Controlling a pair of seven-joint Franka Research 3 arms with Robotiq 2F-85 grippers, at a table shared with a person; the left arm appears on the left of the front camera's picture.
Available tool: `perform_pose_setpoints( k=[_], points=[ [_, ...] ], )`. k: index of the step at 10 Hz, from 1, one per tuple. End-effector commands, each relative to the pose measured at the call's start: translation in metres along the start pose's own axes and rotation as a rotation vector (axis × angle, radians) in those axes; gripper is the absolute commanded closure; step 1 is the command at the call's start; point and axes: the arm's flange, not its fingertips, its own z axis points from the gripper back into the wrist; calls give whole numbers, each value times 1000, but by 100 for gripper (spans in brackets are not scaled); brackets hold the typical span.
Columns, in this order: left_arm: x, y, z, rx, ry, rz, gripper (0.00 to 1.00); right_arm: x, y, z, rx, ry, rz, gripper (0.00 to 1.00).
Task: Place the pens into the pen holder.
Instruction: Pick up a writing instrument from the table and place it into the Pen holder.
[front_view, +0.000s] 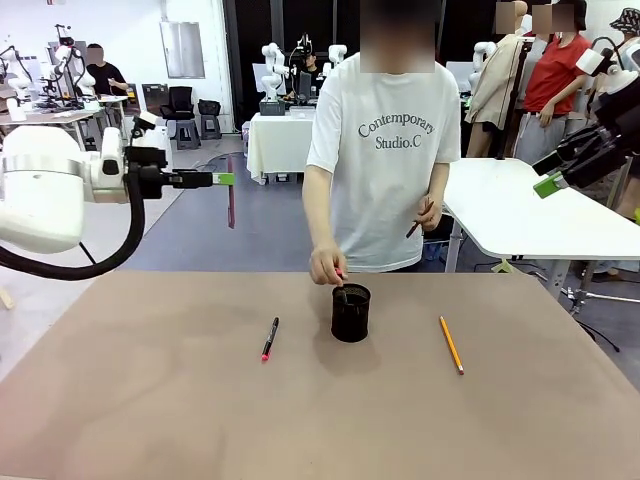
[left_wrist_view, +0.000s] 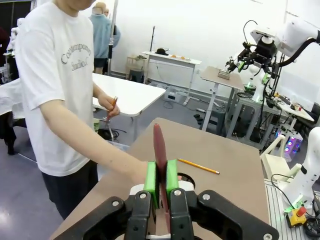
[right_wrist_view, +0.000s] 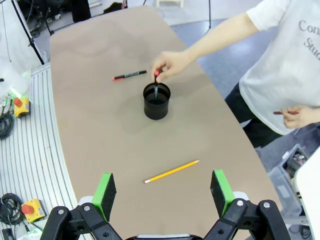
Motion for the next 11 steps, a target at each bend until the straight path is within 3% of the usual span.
perform_pose_setpoints(
  k=[1, 11],
  points=[
    [2, -4, 4, 15, -20, 5, 100, 1, 0, 1, 0, -2, 4, 0],
    [1, 1, 3, 8, -2, -1, 100, 1, 0, 1, 0, -2, 4, 0]
  ],
)
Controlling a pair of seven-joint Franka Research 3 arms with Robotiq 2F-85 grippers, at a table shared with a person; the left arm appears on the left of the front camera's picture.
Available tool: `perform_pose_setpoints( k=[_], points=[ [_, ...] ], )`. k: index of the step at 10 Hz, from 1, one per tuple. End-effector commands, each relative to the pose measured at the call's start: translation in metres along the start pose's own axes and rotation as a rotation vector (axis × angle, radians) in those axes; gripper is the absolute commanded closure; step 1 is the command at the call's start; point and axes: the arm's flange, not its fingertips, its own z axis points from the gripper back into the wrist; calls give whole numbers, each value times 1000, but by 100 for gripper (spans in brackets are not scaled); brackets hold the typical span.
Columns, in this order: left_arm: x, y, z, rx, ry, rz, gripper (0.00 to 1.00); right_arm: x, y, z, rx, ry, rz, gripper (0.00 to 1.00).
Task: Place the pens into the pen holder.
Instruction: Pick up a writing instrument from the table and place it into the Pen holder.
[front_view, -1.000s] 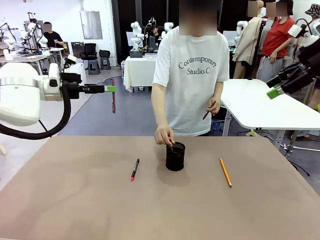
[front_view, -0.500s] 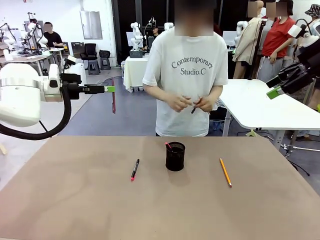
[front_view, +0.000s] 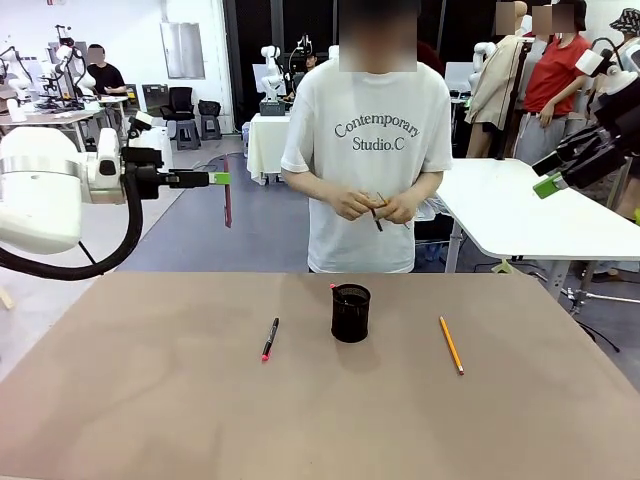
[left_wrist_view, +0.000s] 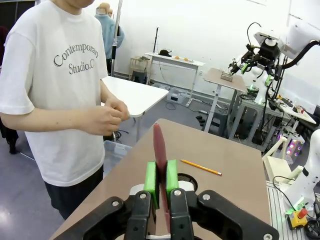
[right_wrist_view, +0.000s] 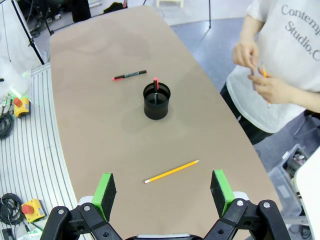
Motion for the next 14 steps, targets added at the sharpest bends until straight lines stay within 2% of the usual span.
perform_pose_setpoints(
  k=[1, 14],
  points=[
    [2, -2, 1, -4, 5, -7, 100, 1, 0, 1, 0, -2, 4, 0],
    [2, -2, 1, -4, 5, -7, 100, 1, 0, 1, 0, -2, 4, 0]
  ],
)
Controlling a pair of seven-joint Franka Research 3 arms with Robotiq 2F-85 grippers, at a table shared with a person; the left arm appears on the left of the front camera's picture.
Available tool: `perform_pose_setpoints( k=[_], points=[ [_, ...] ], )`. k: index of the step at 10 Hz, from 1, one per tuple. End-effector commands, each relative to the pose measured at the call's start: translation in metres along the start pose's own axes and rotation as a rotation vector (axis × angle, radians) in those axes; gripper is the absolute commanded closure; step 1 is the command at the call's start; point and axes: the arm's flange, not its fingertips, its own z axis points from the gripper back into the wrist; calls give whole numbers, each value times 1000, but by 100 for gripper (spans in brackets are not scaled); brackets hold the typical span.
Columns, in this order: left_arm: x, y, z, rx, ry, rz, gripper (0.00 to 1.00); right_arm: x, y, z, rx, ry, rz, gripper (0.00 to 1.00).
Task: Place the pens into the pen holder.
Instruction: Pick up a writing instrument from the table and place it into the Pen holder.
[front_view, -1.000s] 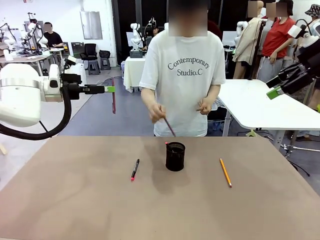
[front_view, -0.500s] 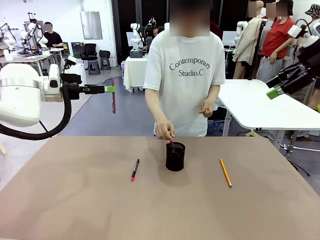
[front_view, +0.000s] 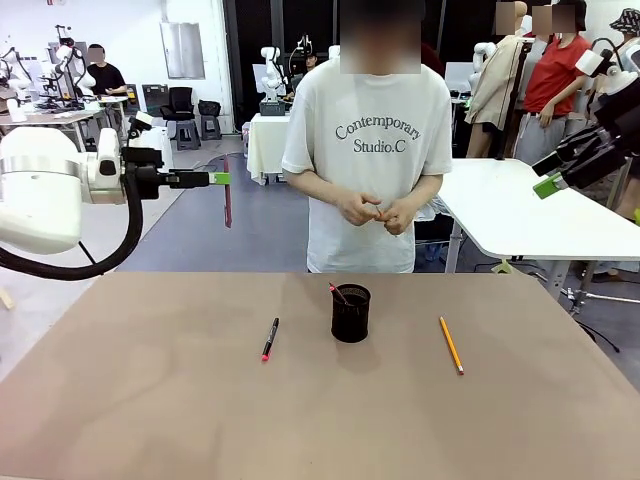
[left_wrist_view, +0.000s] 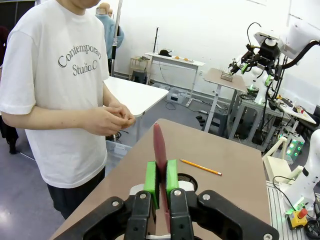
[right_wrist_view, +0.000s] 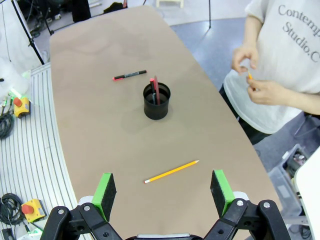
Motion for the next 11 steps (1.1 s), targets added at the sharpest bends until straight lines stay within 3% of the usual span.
perform_pose_setpoints(
  k=[1, 11],
  points=[
    [2, -2, 1, -4, 5, -7, 100, 1, 0, 1, 0, -2, 4, 0],
    [2, -2, 1, -4, 5, -7, 100, 1, 0, 1, 0, -2, 4, 0]
  ],
)
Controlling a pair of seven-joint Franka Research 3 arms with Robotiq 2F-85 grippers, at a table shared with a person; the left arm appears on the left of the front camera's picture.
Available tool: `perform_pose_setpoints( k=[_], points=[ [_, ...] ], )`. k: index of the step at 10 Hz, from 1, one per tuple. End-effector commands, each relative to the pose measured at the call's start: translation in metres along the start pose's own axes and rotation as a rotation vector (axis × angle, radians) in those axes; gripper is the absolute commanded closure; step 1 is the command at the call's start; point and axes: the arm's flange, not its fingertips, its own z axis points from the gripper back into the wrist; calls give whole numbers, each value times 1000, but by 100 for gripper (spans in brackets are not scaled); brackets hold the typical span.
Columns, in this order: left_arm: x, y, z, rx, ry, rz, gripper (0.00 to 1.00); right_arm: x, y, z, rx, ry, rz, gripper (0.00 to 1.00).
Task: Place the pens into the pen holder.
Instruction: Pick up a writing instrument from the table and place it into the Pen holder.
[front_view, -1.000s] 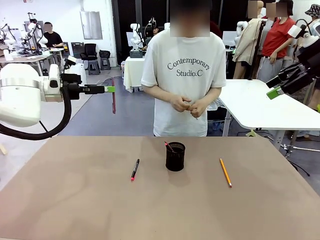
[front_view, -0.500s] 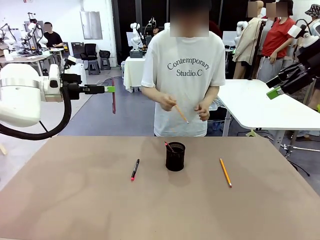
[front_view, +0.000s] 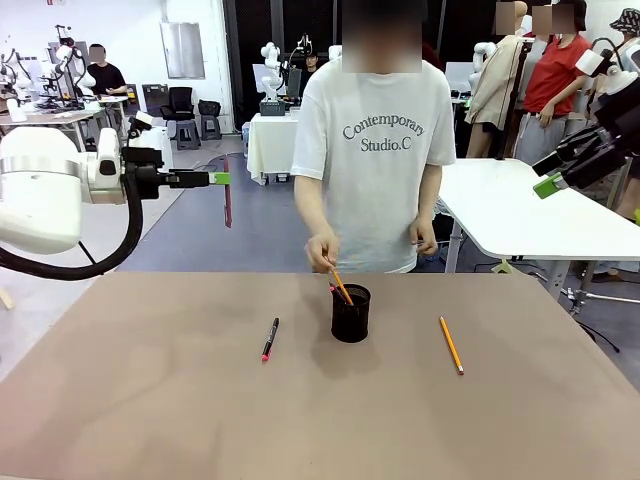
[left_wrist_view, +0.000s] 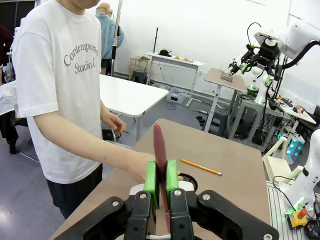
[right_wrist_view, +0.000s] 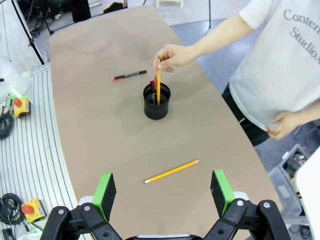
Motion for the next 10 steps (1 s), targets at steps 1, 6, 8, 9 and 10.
perform_pose_setpoints(
  k=[1, 6, 8, 9, 10],
  points=[
    [2, -2, 1, -4, 5, -7, 100, 1, 0, 1, 0, -2, 4, 0],
    [2, -2, 1, -4, 5, -7, 100, 1, 0, 1, 0, -2, 4, 0],
    [2, -2, 1, -4, 5, -7, 100, 1, 0, 1, 0, -2, 4, 0],
    [2, -2, 1, -4, 5, -7, 100, 1, 0, 1, 0, -2, 4, 0],
    [2, -2, 1, -4, 5, -7, 100, 1, 0, 1, 0, -2, 4, 0]
  ],
)
